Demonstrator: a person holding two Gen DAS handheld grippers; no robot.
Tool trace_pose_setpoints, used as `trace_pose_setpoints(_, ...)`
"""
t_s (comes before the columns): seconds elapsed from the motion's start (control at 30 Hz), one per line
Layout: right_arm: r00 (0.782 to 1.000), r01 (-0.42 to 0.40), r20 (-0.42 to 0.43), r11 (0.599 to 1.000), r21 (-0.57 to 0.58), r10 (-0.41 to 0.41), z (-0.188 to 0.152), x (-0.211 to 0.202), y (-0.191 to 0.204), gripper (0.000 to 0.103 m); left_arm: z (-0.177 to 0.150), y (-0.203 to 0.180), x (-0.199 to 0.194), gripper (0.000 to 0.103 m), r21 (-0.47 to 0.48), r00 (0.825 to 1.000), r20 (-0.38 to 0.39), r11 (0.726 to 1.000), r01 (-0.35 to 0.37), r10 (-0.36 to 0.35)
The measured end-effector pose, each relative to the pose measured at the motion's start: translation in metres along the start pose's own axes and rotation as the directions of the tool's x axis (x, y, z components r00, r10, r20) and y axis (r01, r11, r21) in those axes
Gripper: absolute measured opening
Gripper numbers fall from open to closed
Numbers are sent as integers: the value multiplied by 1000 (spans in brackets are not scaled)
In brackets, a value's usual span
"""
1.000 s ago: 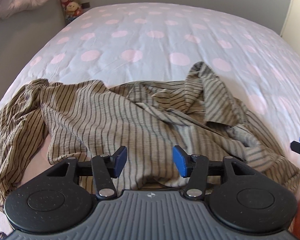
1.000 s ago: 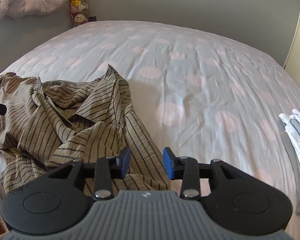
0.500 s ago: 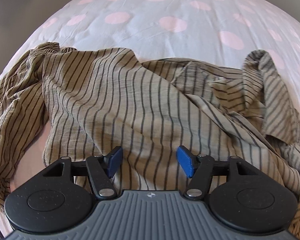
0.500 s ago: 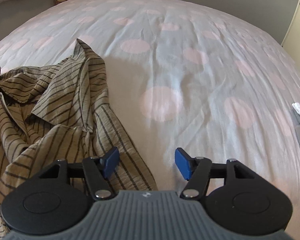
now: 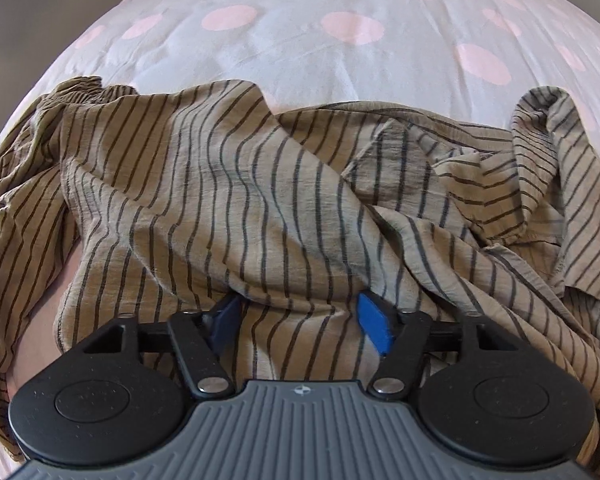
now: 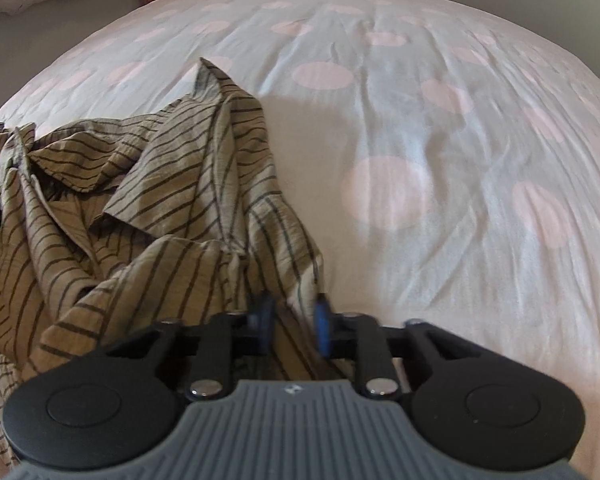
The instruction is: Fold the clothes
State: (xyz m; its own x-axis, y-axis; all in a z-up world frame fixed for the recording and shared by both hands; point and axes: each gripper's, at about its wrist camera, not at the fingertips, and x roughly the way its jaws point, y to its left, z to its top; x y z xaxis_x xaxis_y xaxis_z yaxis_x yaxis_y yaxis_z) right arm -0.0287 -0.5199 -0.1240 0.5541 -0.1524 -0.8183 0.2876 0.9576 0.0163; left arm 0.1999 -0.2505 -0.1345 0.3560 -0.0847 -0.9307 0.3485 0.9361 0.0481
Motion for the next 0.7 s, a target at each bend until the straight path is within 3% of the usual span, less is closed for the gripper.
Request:
trace_pose_setpoints(0.03,1000,-2,2,1000,-11,2,0,-2,2,5,1,0,-1,43,8,1000,-5,1000,10,-10)
trace_pose_setpoints(0.1,1000,7,11,1000,-22,-6,1,-8,2,3,2,-3,-6,20,31,999,-20,999,34,-33)
trace_pose_setpoints(0.2,1000,22,10,999,-42,-21,3,-20,0,3,1,-11,-13,5,94,999,-42,995,29,-25)
trace_pose_setpoints(0.3,999,48,3,996,-77,-48,4,-34,-2,1,-4,-18,-19,1,149,998,-66,989,28,-18)
trace_pose_setpoints(0.57,992,117,-22,988,-104,-120,-8,-71,-22,0,-34,-27,-37,0,231,990,-139,971,58,-26)
trace_pose_setpoints(0.7,996,84,-18,996,-36,-84,-18,-85,-35,0,-46,-25,-46,0,217,992,-125,975,35,-8)
